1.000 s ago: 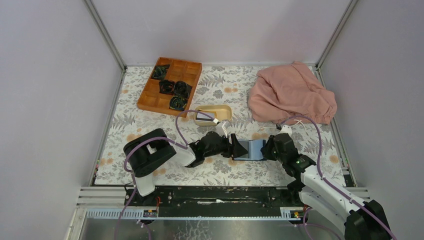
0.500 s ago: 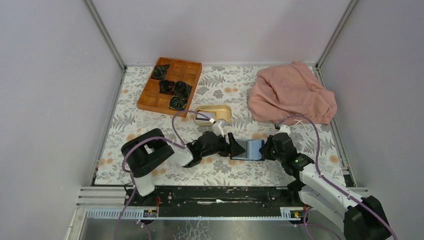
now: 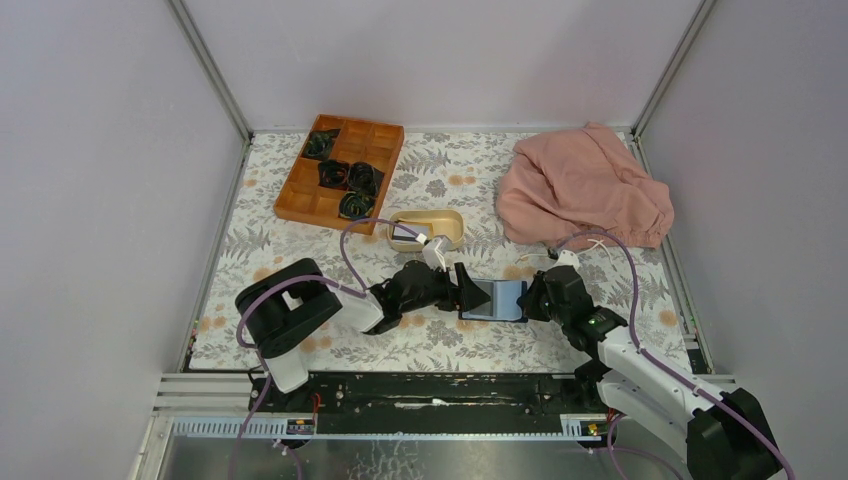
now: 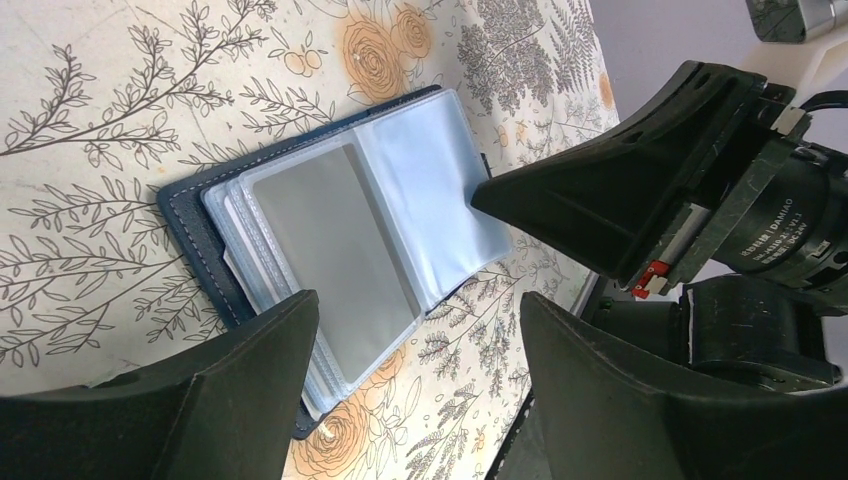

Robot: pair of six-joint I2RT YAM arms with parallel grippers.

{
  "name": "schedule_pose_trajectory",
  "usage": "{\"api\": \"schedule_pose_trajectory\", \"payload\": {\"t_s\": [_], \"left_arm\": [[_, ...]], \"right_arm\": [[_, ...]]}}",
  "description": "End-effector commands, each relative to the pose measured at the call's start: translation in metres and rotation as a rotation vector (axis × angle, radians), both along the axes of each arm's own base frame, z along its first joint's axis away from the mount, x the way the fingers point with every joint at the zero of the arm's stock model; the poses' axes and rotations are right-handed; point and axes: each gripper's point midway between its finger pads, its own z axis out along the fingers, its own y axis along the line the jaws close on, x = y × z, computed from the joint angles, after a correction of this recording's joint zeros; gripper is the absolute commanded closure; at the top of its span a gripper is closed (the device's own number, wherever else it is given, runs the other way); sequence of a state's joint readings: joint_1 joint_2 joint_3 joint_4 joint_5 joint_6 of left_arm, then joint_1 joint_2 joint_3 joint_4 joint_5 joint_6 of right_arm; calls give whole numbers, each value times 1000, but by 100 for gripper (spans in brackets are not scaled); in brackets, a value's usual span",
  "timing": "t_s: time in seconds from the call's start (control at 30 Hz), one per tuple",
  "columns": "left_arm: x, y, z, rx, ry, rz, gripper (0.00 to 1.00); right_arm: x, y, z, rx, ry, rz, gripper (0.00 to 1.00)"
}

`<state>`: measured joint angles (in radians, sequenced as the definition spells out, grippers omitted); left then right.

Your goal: Take the credit cards out of the card holder

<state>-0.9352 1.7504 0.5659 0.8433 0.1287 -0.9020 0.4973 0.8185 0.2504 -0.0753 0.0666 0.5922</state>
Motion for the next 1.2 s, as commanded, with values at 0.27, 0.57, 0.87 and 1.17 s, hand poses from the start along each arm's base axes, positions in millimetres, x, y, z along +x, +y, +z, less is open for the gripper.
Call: {"api": "schedule_pose_trajectory", "payload": {"t_s": [0.27,0.57,0.87,1.17], "left_arm": [[11,13,-7,93,-60,44,19],[5,7,-4,55,-44,14,19],[4,9,6,45,-59,12,19],[3,3,-1,42,-40,-7,19]], "right_arm": [[5,4,6,20,-29,8,98],[4,4,5,19,-26,8,98],[4,5,6,22,-30,11,98],[4,5,6,21,-30,12,97]]}}
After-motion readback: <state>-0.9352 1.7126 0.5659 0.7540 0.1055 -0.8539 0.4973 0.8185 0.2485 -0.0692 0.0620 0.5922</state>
